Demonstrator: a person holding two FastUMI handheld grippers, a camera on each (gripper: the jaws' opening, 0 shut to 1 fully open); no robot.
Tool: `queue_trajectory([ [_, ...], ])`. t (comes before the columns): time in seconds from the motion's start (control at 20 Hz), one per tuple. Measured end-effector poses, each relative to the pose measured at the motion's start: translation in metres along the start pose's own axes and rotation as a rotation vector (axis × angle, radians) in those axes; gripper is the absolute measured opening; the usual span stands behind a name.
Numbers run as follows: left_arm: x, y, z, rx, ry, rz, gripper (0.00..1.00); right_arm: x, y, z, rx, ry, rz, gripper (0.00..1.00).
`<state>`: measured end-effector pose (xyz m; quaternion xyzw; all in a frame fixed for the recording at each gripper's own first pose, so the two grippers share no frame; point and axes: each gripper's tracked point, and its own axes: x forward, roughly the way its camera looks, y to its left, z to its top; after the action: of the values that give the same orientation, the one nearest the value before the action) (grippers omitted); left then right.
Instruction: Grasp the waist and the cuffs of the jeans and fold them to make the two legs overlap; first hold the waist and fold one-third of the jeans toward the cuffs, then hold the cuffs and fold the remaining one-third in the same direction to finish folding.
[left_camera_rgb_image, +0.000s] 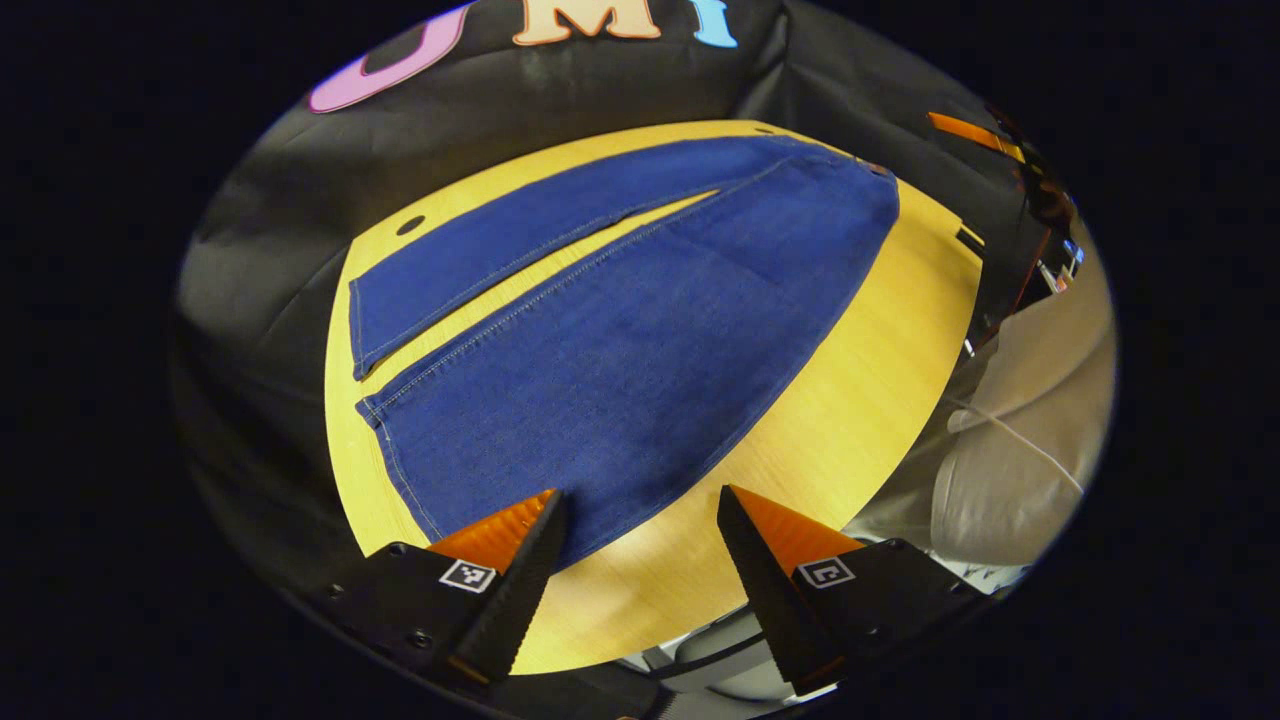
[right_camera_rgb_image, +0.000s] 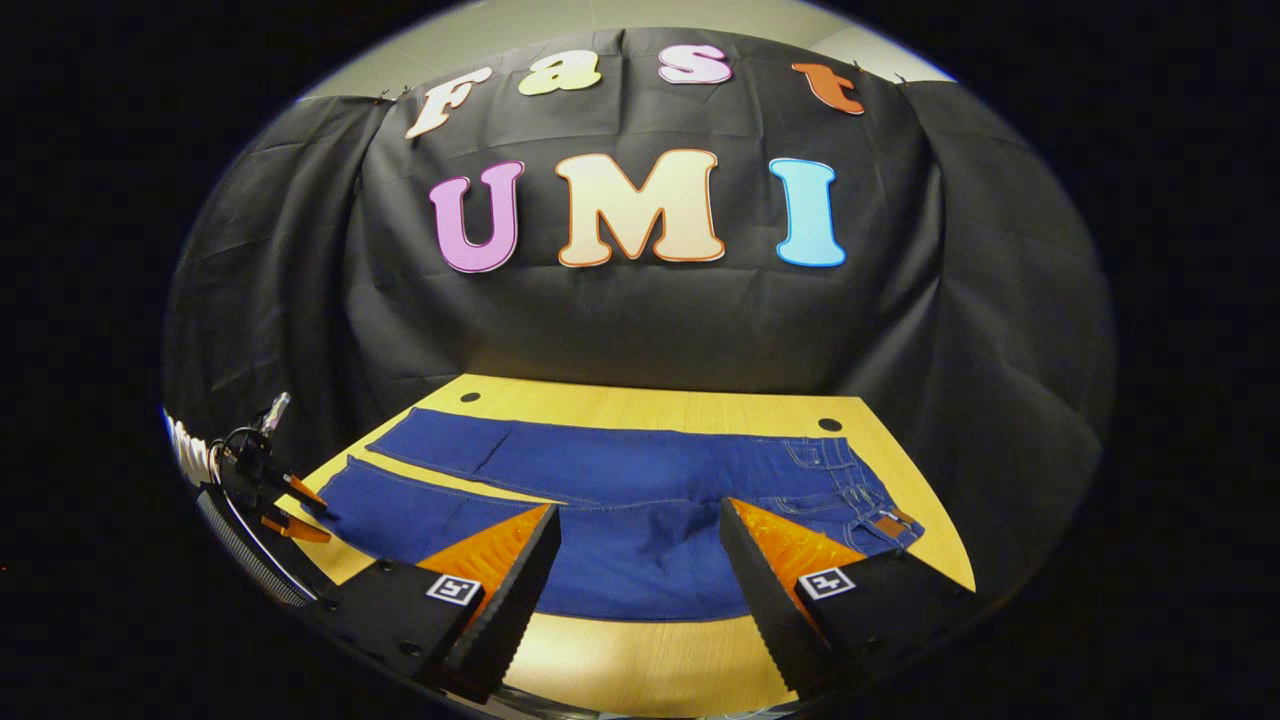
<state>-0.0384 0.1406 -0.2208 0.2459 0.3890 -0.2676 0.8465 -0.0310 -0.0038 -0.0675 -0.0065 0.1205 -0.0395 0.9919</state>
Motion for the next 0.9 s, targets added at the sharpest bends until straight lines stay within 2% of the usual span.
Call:
queue_trajectory([
  [0.25, 0.002, 0.001, -0.012, 0.070, 0.084, -0.027, 0.93, 0.005, -0.005, -0.007, 0.014, 0.023, -0.009, 0.99],
  [0.3, 0.002, 0.001, -0.015, 0.070, 0.105, -0.034, 0.89, 0.006, -0.007, -0.009, 0.019, 0.029, -0.012, 0.99],
  [0.35, -0.002, 0.001, -0.012, 0.064, 0.099, -0.043, 0.93, 0.007, -0.009, -0.011, 0.025, 0.037, -0.017, 0.99],
  [0.65, 0.005, 0.003, -0.019, 0.108, 0.156, -0.080, 0.92, 0.015, -0.014, -0.025, 0.049, 0.077, -0.029, 0.99],
  [0.7, 0.005, 0.003, -0.020, 0.113, 0.162, -0.083, 0.84, 0.017, -0.013, -0.027, 0.052, 0.083, -0.027, 0.99],
  [0.75, 0.005, 0.001, -0.018, 0.120, 0.184, -0.082, 0.91, 0.019, -0.010, -0.029, 0.058, 0.088, -0.023, 0.98],
  [0.8, 0.002, 0.000, -0.021, 0.131, 0.195, -0.079, 0.90, 0.020, -0.007, -0.030, 0.061, 0.089, -0.019, 0.98],
  [0.85, 0.002, -0.001, -0.020, 0.149, 0.208, -0.080, 0.82, 0.021, -0.005, -0.030, 0.062, 0.088, -0.016, 0.99],
  [0.9, 0.002, 0.003, -0.022, 0.158, 0.223, -0.082, 0.80, 0.022, -0.004, -0.032, 0.062, 0.087, -0.015, 0.99],
])
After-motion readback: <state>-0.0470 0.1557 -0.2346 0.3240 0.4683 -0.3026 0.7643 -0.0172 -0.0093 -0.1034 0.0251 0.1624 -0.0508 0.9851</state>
